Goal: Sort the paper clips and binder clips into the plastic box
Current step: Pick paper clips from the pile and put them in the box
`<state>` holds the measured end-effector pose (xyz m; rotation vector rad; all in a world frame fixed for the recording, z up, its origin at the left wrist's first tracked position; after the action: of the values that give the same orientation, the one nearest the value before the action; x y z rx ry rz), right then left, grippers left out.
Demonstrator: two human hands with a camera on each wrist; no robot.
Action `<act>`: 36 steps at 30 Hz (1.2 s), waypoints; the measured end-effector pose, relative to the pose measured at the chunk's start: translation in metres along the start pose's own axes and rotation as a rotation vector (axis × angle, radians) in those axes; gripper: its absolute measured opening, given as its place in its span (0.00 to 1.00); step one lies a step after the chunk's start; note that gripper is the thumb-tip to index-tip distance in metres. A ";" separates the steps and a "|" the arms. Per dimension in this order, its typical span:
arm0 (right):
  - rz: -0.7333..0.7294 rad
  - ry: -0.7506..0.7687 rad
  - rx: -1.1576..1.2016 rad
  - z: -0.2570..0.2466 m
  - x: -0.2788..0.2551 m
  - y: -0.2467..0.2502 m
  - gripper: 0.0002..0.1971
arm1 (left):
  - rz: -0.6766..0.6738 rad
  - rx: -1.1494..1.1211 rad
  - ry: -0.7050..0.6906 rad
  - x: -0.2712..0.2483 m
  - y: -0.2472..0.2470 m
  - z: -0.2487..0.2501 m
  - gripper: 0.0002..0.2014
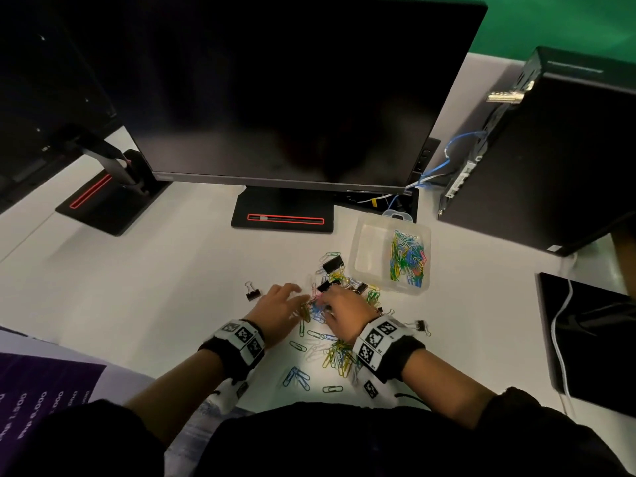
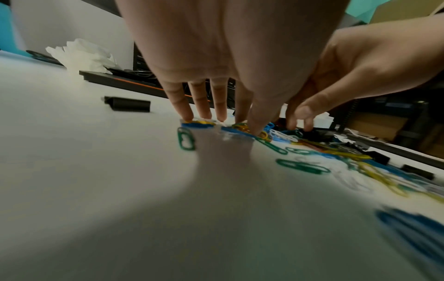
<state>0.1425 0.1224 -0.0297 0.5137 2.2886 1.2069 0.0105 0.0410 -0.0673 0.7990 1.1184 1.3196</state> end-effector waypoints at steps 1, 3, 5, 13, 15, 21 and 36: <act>-0.022 0.005 -0.001 -0.002 0.005 -0.005 0.17 | -0.001 -0.014 0.014 -0.007 0.000 -0.002 0.22; -0.016 0.002 -0.018 -0.001 0.006 -0.006 0.20 | 0.016 -0.046 -0.006 -0.018 -0.001 0.001 0.21; 0.016 0.001 -0.014 0.003 0.009 -0.008 0.22 | 0.006 -0.070 -0.040 -0.023 -0.001 0.006 0.21; 0.007 0.112 -0.030 0.005 0.009 -0.010 0.24 | 0.059 -0.109 0.079 -0.012 0.018 -0.009 0.26; -0.034 0.138 -0.047 0.004 0.006 -0.016 0.24 | 0.042 -0.088 0.084 -0.004 0.018 -0.012 0.27; -0.073 0.208 -0.016 0.003 -0.010 -0.020 0.18 | -0.016 -0.052 0.045 0.018 0.004 -0.002 0.32; -0.246 0.224 -0.172 0.020 -0.047 0.001 0.42 | -0.199 -0.097 0.018 -0.046 0.030 -0.008 0.50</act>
<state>0.1922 0.1104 -0.0269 0.0332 2.3173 1.3752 -0.0026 -0.0016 -0.0344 0.5896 1.1096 1.2058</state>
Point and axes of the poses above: each hand's wrist, its own x-axis towards the middle knuckle, its own y-axis out of the back of the hand, z = x × y, the point moved 3 cm from there along x, towards the middle knuckle, and after that the axes turned 5 degrees about z, right-handed, at the moved point
